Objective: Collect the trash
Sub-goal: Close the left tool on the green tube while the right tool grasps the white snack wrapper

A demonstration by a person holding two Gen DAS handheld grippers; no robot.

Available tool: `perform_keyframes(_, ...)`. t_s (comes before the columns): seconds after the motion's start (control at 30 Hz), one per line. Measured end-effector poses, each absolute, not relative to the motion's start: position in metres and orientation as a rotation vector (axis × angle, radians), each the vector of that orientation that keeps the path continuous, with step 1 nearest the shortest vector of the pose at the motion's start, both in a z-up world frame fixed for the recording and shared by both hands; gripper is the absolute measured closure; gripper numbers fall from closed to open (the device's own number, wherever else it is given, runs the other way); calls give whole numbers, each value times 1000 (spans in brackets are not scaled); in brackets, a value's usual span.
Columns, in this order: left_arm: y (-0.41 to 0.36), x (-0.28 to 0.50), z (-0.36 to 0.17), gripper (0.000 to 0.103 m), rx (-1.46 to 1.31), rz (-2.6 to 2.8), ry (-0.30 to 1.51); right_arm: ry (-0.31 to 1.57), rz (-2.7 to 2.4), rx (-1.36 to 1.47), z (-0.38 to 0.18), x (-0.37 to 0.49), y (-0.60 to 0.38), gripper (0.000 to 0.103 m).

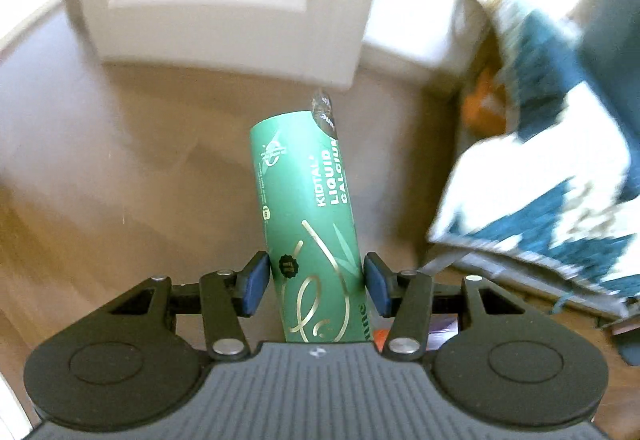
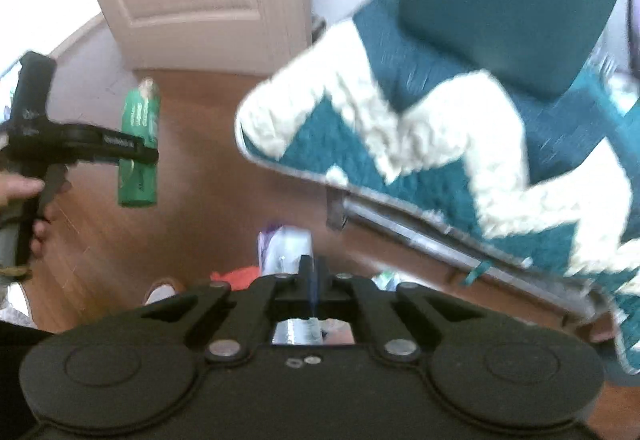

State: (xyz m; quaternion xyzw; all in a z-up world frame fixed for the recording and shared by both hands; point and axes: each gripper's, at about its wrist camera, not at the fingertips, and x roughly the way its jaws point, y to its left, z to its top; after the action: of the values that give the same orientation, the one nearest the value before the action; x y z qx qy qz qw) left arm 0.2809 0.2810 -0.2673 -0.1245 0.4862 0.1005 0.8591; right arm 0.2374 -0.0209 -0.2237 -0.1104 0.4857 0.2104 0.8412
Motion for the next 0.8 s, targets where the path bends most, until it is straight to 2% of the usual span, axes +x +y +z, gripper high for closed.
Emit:
perform_keyframes(0.13,277,259,-224,52,-239,175,949,1071,489,-257,-237,231,-24,103)
perform_keyframes(0.17,275,253,-225,52,-233,172,941,1094,496,-257,-245,233,-23,98)
perform_keyframes(0.23,273,248,-236,52,-244,170,948,1138,512,-261,-264,238,-21,96)
perform_keyframes(0.3,268,246,-246,52,-248,175,972,1164,519,-256,-285,245,-18,87)
perform_keyframes(0.4,269,248,-264,52,-249,196,1007,1214,522,-255,-320,264,-13,87)
perform_keyframes(0.57,265,266,-297,52,-198,208,1009,1315,498,-220,-391,301,-11,78)
perform_keyframes(0.67,261,274,-315,52,-216,197,1027,1356,472,-178,-424,321,-6,67)
perform_keyframes(0.8,269,278,-326,52,-232,211,1032,1342,442,-106,-457,345,7,38)
